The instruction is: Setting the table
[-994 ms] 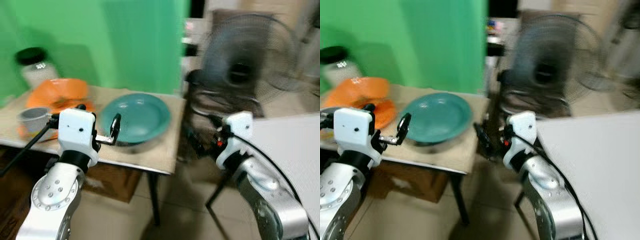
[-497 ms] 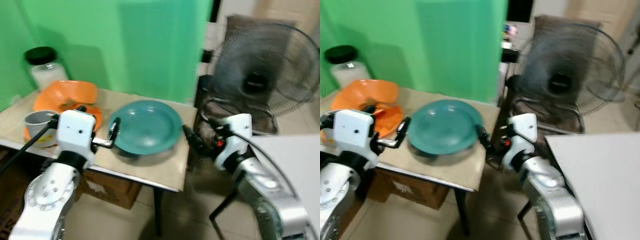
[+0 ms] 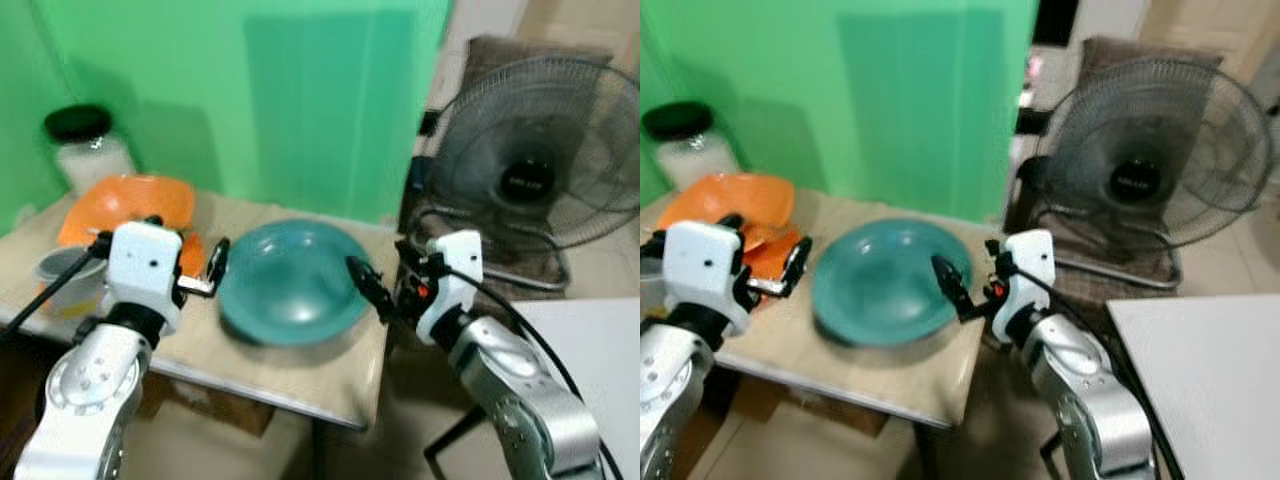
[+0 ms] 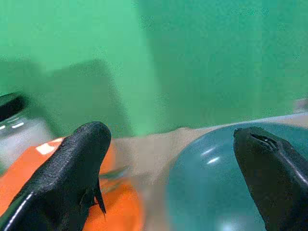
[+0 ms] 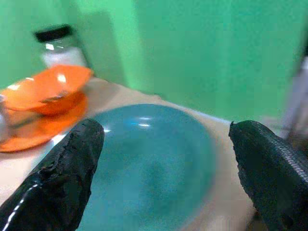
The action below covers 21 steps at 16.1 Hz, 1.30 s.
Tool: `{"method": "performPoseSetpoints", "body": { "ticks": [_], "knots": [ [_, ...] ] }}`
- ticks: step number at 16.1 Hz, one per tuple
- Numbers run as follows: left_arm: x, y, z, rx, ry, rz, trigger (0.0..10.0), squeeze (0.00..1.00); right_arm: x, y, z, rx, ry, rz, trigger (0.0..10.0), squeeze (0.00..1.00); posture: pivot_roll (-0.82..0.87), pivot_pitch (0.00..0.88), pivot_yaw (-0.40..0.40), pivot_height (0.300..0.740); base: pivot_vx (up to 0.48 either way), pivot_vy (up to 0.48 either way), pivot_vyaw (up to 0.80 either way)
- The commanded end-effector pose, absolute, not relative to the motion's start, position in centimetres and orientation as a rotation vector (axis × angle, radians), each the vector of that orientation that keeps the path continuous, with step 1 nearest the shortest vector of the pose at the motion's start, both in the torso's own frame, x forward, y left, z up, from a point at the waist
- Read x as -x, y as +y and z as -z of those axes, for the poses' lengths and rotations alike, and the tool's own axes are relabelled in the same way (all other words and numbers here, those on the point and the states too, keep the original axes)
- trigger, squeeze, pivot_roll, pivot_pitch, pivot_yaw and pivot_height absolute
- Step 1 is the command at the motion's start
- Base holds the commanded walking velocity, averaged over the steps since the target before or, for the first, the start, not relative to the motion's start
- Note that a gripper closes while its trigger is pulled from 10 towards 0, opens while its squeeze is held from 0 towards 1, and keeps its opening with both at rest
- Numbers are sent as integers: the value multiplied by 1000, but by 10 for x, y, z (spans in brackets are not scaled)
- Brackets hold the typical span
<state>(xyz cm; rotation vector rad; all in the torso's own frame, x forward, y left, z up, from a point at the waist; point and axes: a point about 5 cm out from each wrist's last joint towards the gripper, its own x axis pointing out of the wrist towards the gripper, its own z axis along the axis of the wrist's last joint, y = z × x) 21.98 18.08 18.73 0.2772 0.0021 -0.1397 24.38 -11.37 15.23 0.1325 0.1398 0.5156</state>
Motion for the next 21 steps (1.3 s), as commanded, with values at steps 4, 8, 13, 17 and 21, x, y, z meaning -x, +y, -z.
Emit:
{"method": "performPoseSetpoints", "body": {
  "ticks": [4,8,13,17,21],
  "knots": [
    [-221,177,-176,-324,52,206,10000,0,-251,-122,-148,-144,152,-501,10000,0,-27,0,7,740,236,0,0],
    [-223,179,-161,-318,104,289,10000,0,-268,-121,-141,-147,226,-581,10000,0,-42,7,11,740,0,0,0],
    [-252,191,-132,-464,190,427,10000,0,-297,-119,-137,-160,279,-617,10000,1000,-39,7,-29,740,0,0,0],
    [-254,193,-89,-546,294,556,10000,0,-321,-116,-147,-181,276,-634,10000,1000,-57,4,-23,740,0,0,0],
    [-254,195,-83,-544,286,573,10000,0,-324,-117,-143,-196,366,-694,10000,1000,-61,9,-21,740,0,0,0]
  ]
}}
